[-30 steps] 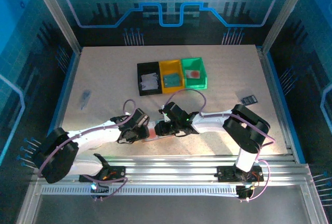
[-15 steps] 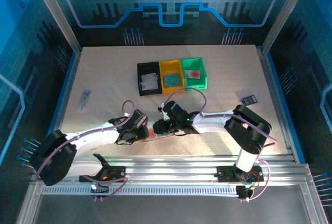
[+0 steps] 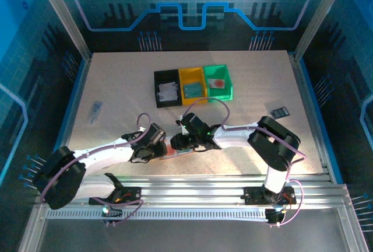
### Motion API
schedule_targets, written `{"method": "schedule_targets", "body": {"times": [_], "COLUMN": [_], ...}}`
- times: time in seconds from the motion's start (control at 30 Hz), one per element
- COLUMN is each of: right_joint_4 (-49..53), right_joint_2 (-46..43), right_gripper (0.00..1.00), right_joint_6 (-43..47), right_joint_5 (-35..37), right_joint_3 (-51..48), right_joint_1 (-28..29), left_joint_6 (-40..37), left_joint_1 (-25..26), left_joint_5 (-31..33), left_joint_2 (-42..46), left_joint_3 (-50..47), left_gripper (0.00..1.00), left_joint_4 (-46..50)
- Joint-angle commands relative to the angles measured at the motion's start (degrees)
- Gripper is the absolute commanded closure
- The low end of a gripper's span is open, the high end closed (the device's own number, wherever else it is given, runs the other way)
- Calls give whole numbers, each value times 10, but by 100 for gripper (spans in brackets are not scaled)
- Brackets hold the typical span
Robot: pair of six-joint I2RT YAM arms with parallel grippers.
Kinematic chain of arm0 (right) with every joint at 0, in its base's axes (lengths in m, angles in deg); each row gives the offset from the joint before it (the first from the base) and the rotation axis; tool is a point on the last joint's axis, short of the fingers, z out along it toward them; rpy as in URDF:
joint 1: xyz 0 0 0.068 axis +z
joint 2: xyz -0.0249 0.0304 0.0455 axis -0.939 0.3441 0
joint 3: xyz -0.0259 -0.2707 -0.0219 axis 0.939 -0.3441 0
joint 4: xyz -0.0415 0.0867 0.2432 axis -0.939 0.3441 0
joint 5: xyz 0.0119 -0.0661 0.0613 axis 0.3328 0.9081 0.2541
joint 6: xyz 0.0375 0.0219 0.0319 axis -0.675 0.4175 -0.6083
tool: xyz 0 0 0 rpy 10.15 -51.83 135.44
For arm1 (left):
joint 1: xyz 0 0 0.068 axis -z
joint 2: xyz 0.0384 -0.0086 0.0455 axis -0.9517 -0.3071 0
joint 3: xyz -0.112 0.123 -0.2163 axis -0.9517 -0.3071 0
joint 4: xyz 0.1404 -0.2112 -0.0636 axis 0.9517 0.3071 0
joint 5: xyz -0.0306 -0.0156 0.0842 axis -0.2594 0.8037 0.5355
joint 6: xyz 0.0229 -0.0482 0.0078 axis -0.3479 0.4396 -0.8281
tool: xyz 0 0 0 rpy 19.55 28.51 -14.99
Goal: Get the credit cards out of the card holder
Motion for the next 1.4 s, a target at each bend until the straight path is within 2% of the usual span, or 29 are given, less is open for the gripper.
{"method": "schedule_targets", "body": {"times": [0.0, 0.73, 1.37], "right_joint_4": [6, -64, -142], "right_joint_2": [16, 35, 23], "right_gripper": [75, 80, 88], "right_joint_6": [9, 7, 9], "right_joint_5": [11, -40, -92], "right_joint_3": [10, -34, -68], "right_joint_1": [0, 2, 7], "left_joint_6": [-7, -8, -11], "left_joint_1": [0, 1, 1], "left_joint_5": [-76, -90, -94], "left_joint_2": [-65, -93, -108], "left_joint_3": [-46, -51, -47], "left_gripper": [51, 52, 52], "left_joint_4": [-129, -164, -177]}}
